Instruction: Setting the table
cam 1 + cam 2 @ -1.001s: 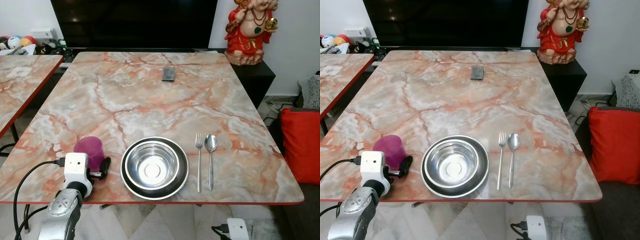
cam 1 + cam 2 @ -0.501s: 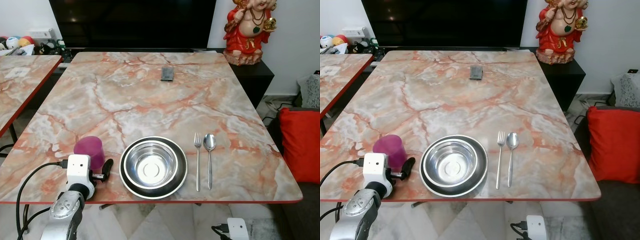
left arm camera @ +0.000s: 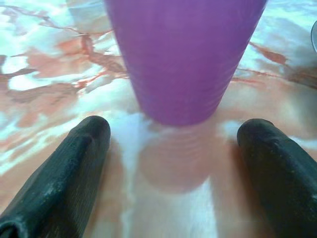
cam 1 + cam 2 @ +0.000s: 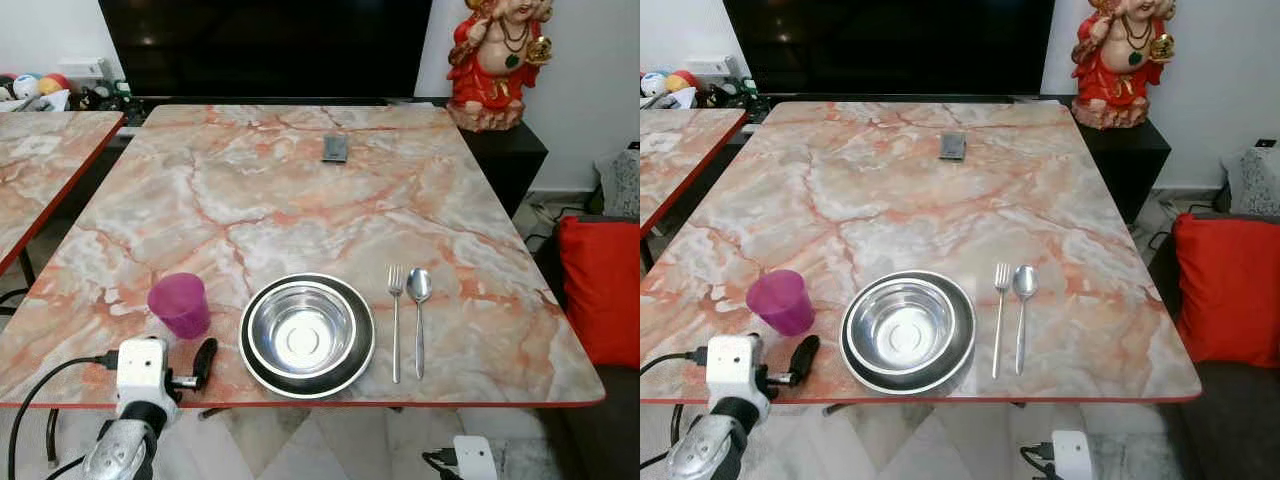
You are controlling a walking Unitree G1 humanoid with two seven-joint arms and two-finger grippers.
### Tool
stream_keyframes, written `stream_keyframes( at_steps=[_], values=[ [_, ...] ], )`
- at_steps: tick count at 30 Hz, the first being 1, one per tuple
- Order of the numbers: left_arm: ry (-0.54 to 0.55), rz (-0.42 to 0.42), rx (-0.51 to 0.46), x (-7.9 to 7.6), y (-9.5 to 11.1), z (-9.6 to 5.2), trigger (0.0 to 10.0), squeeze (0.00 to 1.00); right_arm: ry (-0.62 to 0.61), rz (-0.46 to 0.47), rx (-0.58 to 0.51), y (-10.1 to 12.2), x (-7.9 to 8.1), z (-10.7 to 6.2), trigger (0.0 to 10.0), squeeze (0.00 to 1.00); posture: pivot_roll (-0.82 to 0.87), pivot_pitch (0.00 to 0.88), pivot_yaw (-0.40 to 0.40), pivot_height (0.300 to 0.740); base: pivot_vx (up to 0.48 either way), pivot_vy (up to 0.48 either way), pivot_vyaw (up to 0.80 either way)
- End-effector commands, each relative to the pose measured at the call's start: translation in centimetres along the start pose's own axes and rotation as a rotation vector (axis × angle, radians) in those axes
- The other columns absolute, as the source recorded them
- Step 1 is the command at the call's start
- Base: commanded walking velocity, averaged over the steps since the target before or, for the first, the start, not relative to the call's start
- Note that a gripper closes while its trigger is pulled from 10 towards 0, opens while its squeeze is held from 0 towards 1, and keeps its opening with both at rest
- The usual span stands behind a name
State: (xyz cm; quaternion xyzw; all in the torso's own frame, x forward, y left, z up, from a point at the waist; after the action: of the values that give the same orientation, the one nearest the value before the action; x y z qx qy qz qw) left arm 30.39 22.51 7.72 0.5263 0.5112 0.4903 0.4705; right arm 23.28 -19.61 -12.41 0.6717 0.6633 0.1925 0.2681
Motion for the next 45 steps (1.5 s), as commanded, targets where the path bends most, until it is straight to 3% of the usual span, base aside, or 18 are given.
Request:
stream_keyframes(
  at_steps=[1, 13, 18, 21, 22, 23, 27, 28, 33, 34, 36, 37, 38, 40, 42, 45],
  values=[
    [0.014, 0.017, -0.025, 0.5, 0.5, -0.5, 10.0, 0.00, 0.003, -0.004, 0.019, -0.6, 0.0, -0.1, 10.0, 0.00, -0.01, 0.056, -0.002, 0.740, 0.000, 0.000, 0.00],
    [0.096, 0.082, -0.068, 2.3, 0.8, -5.4, 10.0, 0.00, 0.000, -0.008, 0.019, -0.4, -0.2, 0.0, 10.0, 0.00, 0.01, 0.070, -0.013, 0.740, 0.000, 0.000, 0.00],
    [0.174, 0.091, -0.047, 3.9, 0.4, -7.1, 10.0, 0.00, -0.002, -0.008, 0.017, -0.3, -0.3, 0.0, 10.0, 0.00, 0.02, 0.073, -0.012, 0.740, 0.000, 0.000, 0.00],
    [0.454, 0.174, 0.021, 9.4, -1.0, -11.1, 10.0, 0.00, -0.002, -0.010, 0.015, -0.2, -0.3, 0.0, 10.0, 0.00, 0.03, 0.076, -0.012, 0.740, 0.000, 0.000, 0.00],
    [0.486, 0.180, 0.033, 10.0, -1.3, -11.5, 10.0, 0.00, -0.001, -0.011, 0.015, -0.1, -0.3, 0.0, 10.0, 0.00, 0.03, 0.076, -0.012, 0.740, 0.000, 0.000, 0.00],
    [0.580, 0.216, 0.081, 11.8, -2.1, -12.6, 10.0, 0.00, 0.000, -0.011, 0.015, -0.1, -0.2, 0.0, 10.0, 0.00, 0.03, 0.075, -0.011, 0.740, 0.000, 0.000, 0.00],
    [0.784, 0.326, 0.224, 15.4, -4.1, -15.5, 10.0, 0.00, -0.001, -0.009, 0.014, -0.1, -0.1, 0.0, 10.0, 0.00, 0.03, 0.074, -0.009, 0.740, 0.000, 0.000, 0.00],
    [0.802, 0.325, 0.241, 15.7, -4.4, -15.8, 10.0, 0.00, -0.002, -0.008, 0.014, -0.1, -0.1, 0.0, 10.0, 0.00, 0.03, 0.074, -0.006, 0.740, 0.000, 0.000, 0.00],
    [0.815, 0.335, 0.354, 16.1, -6.4, -16.3, 10.0, 0.00, -0.005, -0.006, 0.016, -0.2, -0.1, 0.0, 10.0, 0.00, 0.03, 0.075, -0.005, 0.740, 0.000, 0.000, 0.00],
    [0.783, 0.327, 0.416, 15.8, -7.7, -15.9, 10.0, 0.00, -0.005, -0.006, 0.017, -0.2, -0.1, 0.0, 10.0, 0.00, 0.03, 0.074, -0.005, 0.740, 0.000, 0.000, 0.00],
    [0.673, 0.255, 0.499, 14.4, -10.4, -14.3, 10.0, 0.00, -0.006, -0.005, 0.019, -0.2, 0.0, 0.0, 10.0, 0.00, 0.02, 0.074, -0.002, 0.740, 0.000, 0.000, 0.00],
    [0.673, 0.255, 0.499, 14.4, -10.4, -14.3, 10.0, 0.00, -0.006, -0.005, 0.019, -0.2, 0.0, 0.0, 10.0, 0.00, 0.02, 0.074, -0.002, 0.740, 0.000, 0.000, 0.00],
    [0.552, 0.234, 0.530, 12.6, -11.7, -12.6, 10.0, 0.00, -0.007, -0.002, 0.019, -0.2, 0.0, 0.0, 10.0, 0.00, 0.01, 0.073, -0.001, 0.740, 0.000, 0.000, 0.00],
    [0.507, 0.244, 0.537, 11.8, -12.0, -12.0, 10.0, 0.00, -0.008, 0.000, 0.019, -0.3, 0.0, 0.0, 10.0, 0.00, 0.01, 0.071, 0.001, 0.740, 0.000, 0.000, 0.00],
    [0.413, 0.223, 0.557, 9.9, -13.3, -10.0, 10.0, 0.00, -0.012, 0.005, 0.019, -0.3, 0.1, 0.0, 10.0, 0.00, 0.01, 0.068, 0.003, 0.740, 0.000, 0.000, 0.00],
    [0.302, 0.165, 0.598, 7.5, -14.9, -8.5, 10.0, 0.00, -0.014, 0.007, 0.021, -0.3, 0.1, 0.0, 10.0, 0.00, 0.00, 0.068, 0.001, 0.740, 0.000, 0.000, 0.00]
  ],
)
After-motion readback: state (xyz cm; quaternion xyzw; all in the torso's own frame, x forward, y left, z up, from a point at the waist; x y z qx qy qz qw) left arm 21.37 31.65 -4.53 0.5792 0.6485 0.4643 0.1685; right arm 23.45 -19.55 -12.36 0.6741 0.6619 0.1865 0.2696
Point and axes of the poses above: a point about 5 cm out from each wrist's last joint towards the gripper, its own z axis pointing out of the wrist towards the gripper, its own y axis along the axis of the wrist's last joint, x = y × z, the point moved 6 cm from there along z, pointing out of the wrist towards the gripper, and after that the axes turned 2 degrees about -z, right-handed, at the moved point
